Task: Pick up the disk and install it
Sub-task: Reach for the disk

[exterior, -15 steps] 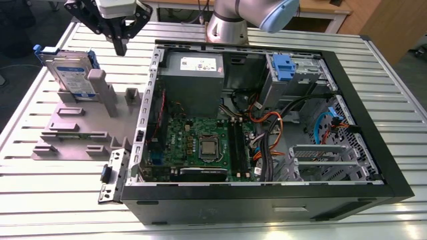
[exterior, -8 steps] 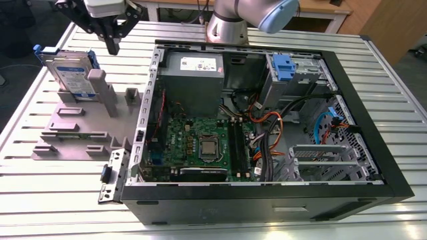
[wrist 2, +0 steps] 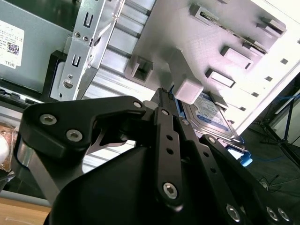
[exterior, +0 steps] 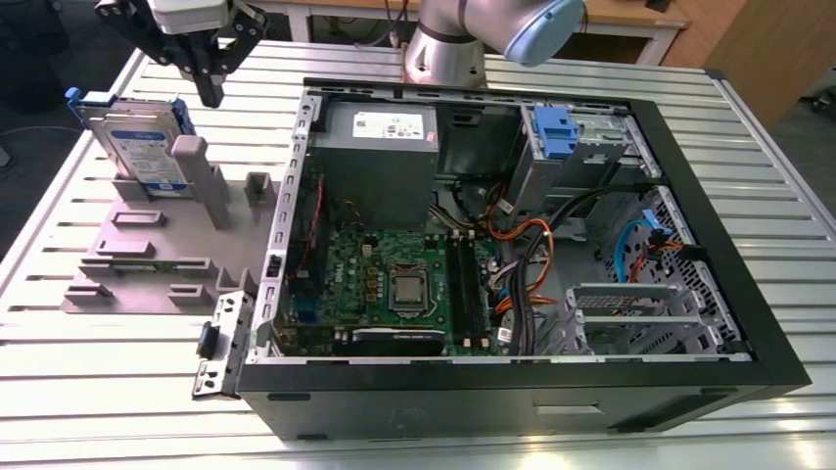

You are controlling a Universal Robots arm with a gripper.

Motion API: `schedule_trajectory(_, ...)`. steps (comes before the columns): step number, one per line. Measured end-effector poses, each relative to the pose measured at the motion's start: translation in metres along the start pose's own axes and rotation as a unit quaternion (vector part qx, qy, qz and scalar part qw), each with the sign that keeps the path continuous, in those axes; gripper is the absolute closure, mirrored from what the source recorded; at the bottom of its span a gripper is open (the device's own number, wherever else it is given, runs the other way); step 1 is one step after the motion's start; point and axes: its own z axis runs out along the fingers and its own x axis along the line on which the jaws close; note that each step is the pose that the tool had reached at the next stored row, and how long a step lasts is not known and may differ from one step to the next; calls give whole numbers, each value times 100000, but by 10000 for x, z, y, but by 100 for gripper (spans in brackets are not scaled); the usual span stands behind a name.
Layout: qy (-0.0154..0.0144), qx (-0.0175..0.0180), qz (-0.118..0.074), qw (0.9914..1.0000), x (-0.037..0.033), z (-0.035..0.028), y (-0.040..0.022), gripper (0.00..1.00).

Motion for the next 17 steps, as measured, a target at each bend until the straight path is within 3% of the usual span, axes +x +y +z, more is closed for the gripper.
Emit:
schedule_trajectory(10,-2,-2,5,100000,16,1,3,89)
schedule_trajectory(17,-2,-4,-1,100000,134,10,39,89)
